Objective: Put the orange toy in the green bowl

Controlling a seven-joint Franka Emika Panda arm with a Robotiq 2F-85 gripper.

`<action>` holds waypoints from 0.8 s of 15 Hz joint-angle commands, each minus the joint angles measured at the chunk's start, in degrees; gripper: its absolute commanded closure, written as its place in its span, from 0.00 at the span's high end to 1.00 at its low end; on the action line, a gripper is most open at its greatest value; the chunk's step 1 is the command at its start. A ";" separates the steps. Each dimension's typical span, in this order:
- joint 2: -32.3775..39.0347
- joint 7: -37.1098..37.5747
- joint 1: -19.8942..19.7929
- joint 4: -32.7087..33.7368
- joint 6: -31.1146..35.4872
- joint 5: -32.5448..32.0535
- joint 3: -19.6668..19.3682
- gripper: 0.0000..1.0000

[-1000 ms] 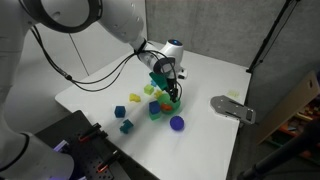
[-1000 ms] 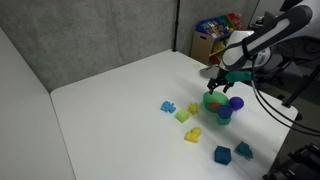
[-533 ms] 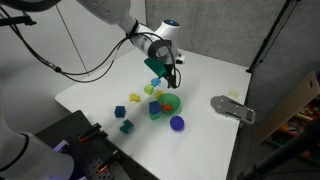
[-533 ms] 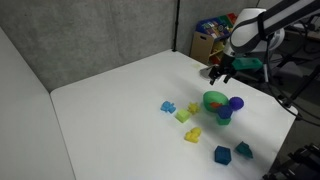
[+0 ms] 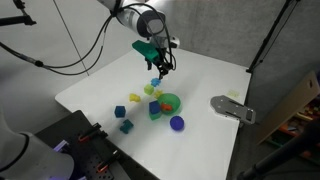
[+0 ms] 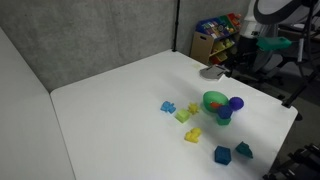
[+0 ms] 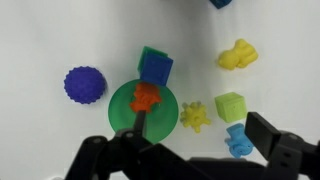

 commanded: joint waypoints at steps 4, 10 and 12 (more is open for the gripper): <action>-14.74 2.80 1.21 -4.22 -11.25 -8.23 -0.26 1.00; -23.70 2.68 0.88 -2.26 -20.76 -9.32 -0.19 1.00; -25.25 2.83 0.82 -2.40 -21.91 -9.37 -0.12 1.00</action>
